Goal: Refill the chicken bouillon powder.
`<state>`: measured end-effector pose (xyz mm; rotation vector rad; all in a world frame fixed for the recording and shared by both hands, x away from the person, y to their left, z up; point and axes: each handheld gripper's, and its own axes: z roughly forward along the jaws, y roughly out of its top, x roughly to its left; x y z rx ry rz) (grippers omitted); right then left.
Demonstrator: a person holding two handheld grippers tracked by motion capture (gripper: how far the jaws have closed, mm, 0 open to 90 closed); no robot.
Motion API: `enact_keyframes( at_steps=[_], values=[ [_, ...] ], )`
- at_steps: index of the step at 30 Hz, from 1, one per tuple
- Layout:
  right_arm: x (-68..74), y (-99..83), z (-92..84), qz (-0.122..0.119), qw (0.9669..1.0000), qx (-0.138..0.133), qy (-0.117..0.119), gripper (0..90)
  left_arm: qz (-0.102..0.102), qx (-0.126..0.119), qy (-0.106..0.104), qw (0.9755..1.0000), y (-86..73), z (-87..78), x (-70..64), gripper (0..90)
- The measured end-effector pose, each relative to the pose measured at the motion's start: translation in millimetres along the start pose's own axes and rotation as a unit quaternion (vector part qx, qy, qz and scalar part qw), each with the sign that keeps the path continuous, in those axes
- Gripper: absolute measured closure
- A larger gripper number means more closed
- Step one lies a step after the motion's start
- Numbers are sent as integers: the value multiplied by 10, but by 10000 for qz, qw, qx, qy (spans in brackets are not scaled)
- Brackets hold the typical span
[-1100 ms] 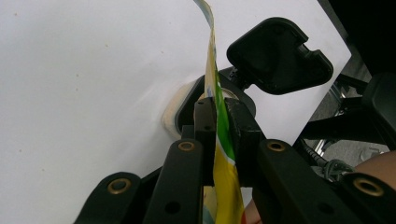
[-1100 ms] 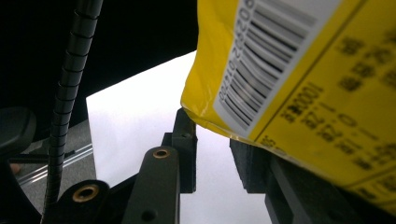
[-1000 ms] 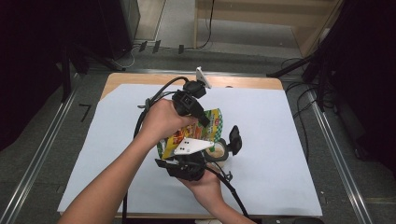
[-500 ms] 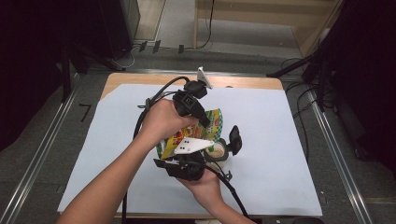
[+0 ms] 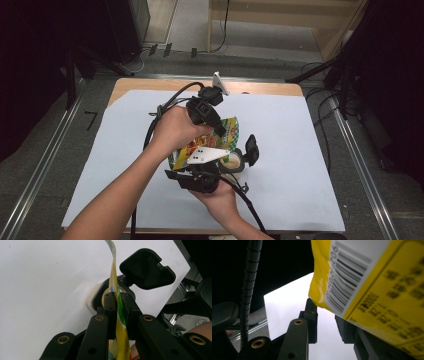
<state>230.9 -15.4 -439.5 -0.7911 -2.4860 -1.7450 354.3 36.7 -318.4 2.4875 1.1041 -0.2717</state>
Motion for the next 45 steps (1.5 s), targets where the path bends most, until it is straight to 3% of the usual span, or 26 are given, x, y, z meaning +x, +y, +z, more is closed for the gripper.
enact_keyframes(
  at_steps=[45],
  values=[
    [11, -2, -7, 16, 10000, 24, -7, 737, 102, -9, -6, 9999, 6, 23, 12, 838]
  ],
)
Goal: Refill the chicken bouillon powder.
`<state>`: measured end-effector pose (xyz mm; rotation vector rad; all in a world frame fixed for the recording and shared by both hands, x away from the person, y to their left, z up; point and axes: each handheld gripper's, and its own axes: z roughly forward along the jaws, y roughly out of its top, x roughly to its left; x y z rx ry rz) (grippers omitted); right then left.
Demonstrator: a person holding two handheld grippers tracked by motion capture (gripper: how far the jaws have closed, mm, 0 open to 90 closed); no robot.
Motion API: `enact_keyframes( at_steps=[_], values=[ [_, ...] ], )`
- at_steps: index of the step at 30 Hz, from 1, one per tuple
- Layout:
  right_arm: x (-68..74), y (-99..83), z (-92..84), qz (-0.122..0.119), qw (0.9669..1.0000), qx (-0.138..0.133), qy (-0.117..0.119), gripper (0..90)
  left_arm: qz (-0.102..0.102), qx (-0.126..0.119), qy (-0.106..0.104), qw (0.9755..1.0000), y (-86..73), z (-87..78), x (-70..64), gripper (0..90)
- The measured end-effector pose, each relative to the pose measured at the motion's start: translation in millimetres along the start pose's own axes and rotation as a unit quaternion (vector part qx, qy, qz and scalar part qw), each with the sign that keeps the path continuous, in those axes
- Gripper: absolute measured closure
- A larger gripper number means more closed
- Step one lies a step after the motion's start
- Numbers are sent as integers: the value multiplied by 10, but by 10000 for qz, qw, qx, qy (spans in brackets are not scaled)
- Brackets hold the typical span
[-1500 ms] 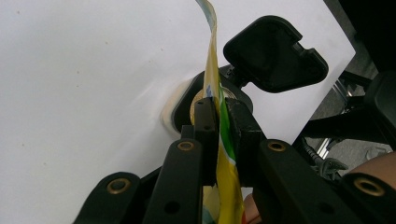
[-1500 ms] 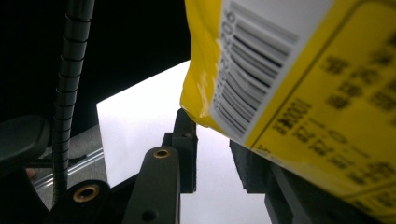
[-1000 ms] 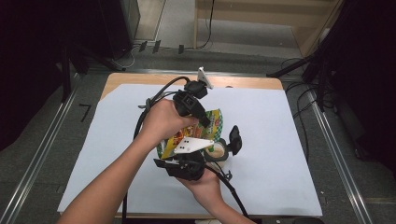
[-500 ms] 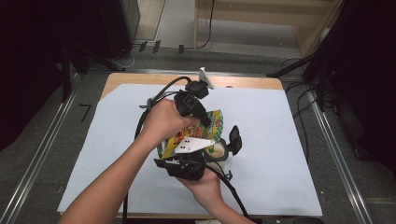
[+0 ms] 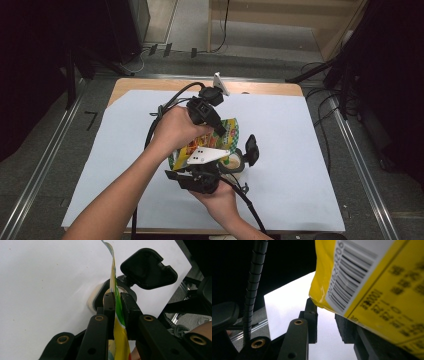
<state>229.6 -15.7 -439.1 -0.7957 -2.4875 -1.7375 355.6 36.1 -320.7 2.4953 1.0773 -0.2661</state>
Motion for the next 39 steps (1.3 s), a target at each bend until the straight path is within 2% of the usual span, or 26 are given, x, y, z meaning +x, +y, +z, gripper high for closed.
enact_keyframes(
  at_steps=[25, 37, 39],
  values=[
    [-7, -19, 8, 6, 10000, -22, -47, 738, 36, 53, 12, 10000, -9, 27, -27, 836],
    [5, 16, -32, 128, 9998, -138, 51, 734, 59, -21, 29, 10000, 34, -24, -77, 836],
    [14, 19, -35, 209, 9996, -138, 93, 733, 59, -9, 27, 10000, 39, -24, -74, 836]
  ],
)
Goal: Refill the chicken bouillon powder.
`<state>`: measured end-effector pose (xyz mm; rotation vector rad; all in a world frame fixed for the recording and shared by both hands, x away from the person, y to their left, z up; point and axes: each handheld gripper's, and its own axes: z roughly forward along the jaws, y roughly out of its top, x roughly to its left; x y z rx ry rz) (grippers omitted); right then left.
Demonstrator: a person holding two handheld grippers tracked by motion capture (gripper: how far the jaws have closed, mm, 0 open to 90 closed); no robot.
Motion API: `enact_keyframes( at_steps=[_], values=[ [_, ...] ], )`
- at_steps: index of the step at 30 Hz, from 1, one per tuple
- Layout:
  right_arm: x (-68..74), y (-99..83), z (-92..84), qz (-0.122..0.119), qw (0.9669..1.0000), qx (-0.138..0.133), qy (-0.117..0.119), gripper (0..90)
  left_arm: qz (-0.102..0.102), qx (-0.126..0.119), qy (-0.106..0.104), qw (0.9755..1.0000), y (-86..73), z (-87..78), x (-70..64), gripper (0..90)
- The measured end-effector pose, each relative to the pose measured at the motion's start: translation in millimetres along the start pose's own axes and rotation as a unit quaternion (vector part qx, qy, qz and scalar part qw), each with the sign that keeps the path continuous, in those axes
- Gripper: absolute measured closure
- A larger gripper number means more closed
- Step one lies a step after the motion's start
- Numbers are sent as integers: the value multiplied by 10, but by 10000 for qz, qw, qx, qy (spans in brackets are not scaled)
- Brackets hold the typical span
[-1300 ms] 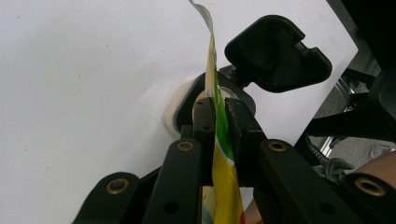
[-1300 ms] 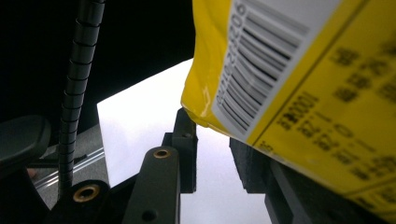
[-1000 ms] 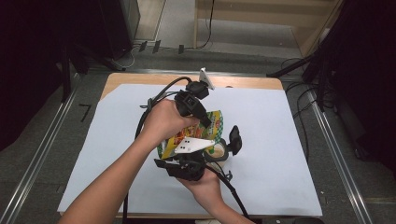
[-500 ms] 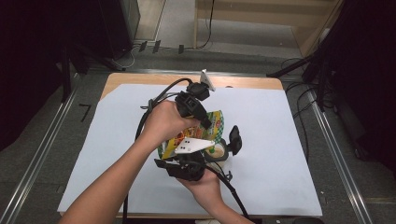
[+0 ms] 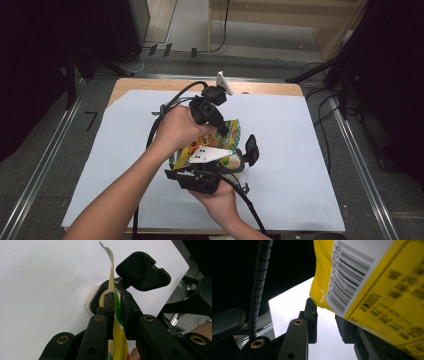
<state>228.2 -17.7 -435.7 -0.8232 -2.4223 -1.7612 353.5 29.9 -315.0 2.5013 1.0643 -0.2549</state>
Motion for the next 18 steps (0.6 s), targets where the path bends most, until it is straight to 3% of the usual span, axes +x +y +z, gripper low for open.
enact_keyframes(
  at_steps=[18],
  values=[
    [19, 34, -22, 23, 10000, -4, 0, 715, -6, -73, -12, 10000, 22, -27, -5, 835]
  ],
)
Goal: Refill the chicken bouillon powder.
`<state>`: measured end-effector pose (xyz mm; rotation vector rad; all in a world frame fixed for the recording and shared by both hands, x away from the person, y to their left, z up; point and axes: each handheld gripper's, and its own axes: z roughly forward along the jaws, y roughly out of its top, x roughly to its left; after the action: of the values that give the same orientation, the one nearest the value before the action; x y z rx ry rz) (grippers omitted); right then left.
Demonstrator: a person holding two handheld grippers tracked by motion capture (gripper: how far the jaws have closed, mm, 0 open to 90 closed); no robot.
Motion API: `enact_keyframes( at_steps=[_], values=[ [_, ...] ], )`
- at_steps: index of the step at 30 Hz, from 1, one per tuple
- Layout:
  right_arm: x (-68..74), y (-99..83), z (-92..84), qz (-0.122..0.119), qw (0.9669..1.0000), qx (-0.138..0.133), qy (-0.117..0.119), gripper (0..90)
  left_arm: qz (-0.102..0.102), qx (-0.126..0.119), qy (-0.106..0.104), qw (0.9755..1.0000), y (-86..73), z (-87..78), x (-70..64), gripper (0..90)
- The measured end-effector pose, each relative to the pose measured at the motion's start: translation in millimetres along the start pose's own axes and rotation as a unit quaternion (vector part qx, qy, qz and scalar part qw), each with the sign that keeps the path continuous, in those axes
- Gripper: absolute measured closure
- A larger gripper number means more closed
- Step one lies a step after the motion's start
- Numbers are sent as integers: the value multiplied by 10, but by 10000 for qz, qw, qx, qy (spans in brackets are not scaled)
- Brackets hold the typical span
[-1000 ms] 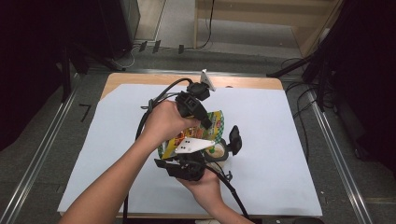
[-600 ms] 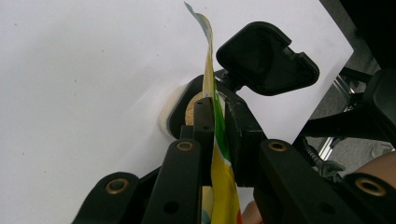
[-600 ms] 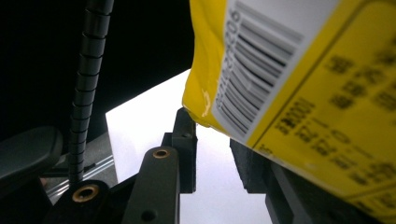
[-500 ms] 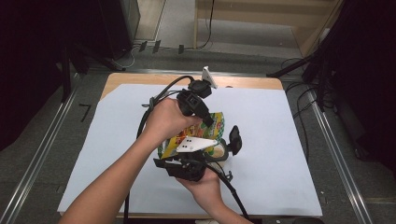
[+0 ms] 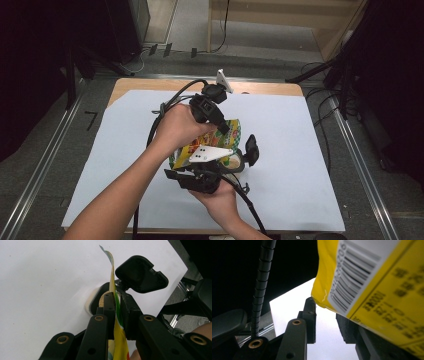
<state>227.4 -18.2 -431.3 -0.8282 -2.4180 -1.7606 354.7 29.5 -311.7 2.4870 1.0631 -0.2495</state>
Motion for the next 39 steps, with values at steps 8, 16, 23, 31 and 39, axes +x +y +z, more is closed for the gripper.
enact_keyframes(
  at_steps=[8, 16, 23, 31, 39],
  values=[
    [6, -19, 11, -9, 10000, 2, 12, 719, 32, 56, 20, 10000, 2, 15, -5, 834],
    [-12, -35, 20, -55, 10000, 14, -29, 723, 64, 87, 41, 9999, 4, 38, -17, 835],
    [-4, -51, 29, -135, 9999, 31, -56, 723, 61, 79, -16, 9999, -21, 35, -7, 835],
    [14, -86, 53, -228, 9997, 50, -67, 705, 62, 28, -113, 9999, -81, 41, 13, 834],
    [13, -138, 88, -321, 9995, 74, -31, 687, 44, 22, -225, 9997, -146, 51, 58, 834]
  ],
)
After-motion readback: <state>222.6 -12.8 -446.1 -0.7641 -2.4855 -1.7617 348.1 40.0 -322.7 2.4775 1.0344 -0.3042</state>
